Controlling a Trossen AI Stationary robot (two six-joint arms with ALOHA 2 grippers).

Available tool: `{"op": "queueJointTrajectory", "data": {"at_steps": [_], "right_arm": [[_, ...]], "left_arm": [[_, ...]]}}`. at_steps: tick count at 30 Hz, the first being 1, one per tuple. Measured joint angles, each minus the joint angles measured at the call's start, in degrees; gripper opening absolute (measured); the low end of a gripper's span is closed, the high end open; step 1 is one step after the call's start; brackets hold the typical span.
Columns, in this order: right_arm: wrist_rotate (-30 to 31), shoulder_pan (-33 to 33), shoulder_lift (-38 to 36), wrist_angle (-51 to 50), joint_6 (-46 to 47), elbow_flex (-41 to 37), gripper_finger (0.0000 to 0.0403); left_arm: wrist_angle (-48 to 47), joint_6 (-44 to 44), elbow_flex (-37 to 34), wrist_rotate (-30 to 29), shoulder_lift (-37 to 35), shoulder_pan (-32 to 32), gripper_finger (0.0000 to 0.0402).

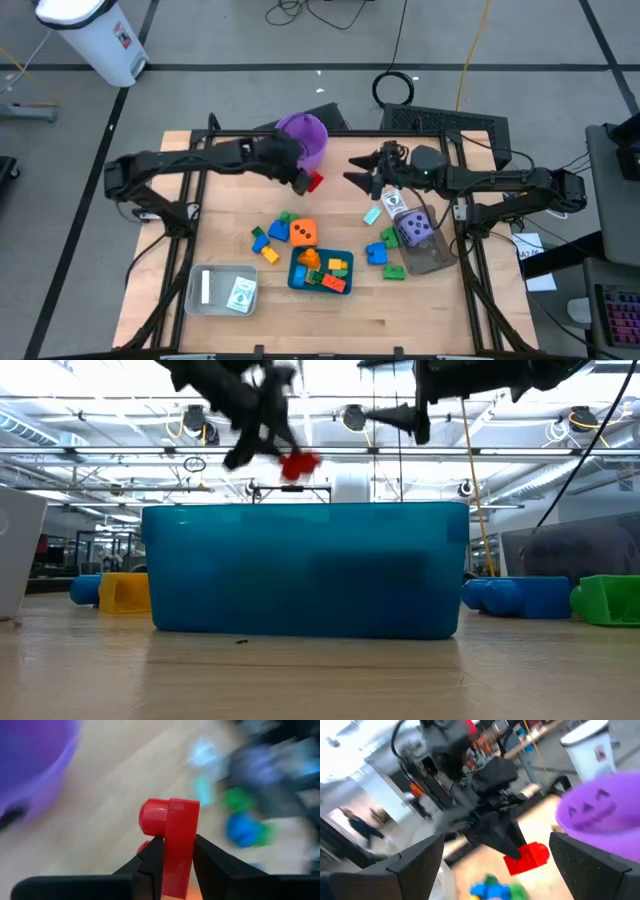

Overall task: Pick & Place Toys
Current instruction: Put the red game piece into the blue bin

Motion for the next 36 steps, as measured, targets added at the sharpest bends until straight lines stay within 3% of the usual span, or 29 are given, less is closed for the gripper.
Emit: {"op": "queueJointTrajectory", "data": {"at_steps": [9, 18, 22, 31, 36], "right_arm": [[0.28, -0.02, -0.02, 9.16, 2.28, 0.0, 0.0357], [1.07, 0.19, 2.5, 13.62, 2.3, 0.0, 0.0357], [-1.7, 0.87, 5.04, 17.78, 2.31, 0.0, 0.0357], [-1.47, 1.95, 8.56, 22.45, 3.69, 0.0, 0.0356], [-1.44, 1.95, 9.25, 23.45, 4.05, 0.04, 0.0333]], "left_arm": [[22.09, 1.51, 0.19, 2.11, -9.27, -1.54, 0.0089], [33.29, -1.58, 0.19, 2.29, -7.19, -3.64, 0.0091], [35.23, -2.89, 0.19, 2.76, -5.67, -3.65, 0.0092], [35.49, -3.14, 0.17, 2.92, -5.52, -3.63, 0.0092], [35.29, -3.12, 0.17, 2.96, -5.56, -3.65, 0.0092]]}}
